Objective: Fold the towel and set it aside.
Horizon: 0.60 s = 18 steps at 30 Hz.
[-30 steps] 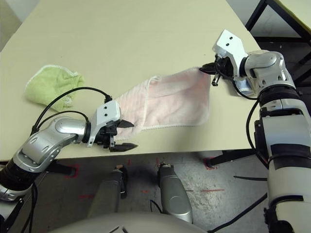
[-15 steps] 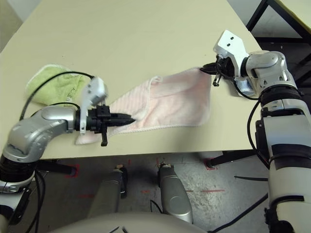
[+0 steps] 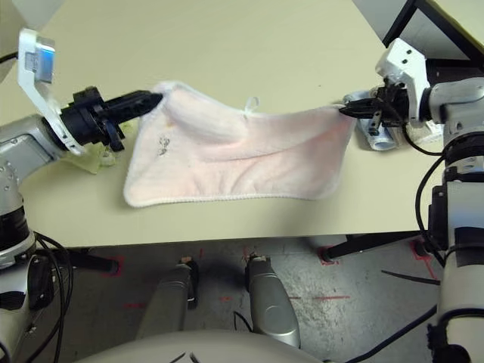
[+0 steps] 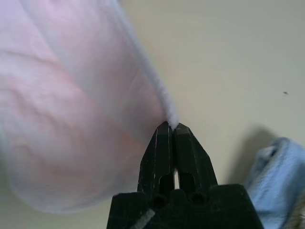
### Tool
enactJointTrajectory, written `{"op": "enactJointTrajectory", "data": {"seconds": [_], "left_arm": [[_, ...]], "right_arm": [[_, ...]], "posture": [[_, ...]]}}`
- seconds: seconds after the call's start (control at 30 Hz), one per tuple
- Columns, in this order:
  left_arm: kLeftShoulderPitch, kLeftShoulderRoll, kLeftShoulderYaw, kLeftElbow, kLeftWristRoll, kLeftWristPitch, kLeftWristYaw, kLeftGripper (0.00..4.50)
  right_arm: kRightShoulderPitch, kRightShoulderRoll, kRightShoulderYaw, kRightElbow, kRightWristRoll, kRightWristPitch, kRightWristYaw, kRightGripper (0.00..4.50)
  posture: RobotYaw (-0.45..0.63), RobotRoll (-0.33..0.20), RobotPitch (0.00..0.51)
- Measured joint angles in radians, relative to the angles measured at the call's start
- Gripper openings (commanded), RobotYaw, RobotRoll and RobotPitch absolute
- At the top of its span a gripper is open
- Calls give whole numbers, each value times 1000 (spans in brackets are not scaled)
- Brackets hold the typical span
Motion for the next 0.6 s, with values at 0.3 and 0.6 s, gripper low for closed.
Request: {"op": "enactJointTrajectory", "data": {"seconds": [0.3, 0.6], "left_arm": [[-1, -171, 15, 85, 113, -110, 252, 19], [-33, -260, 85, 126, 148, -197, 443, 19]], "right_arm": [[-5, 12, -38, 3, 27, 67, 13, 0], [-28, 100, -68, 6, 36, 72, -124, 0]], "posture": [[63, 0, 124], [87, 0, 130]]}}
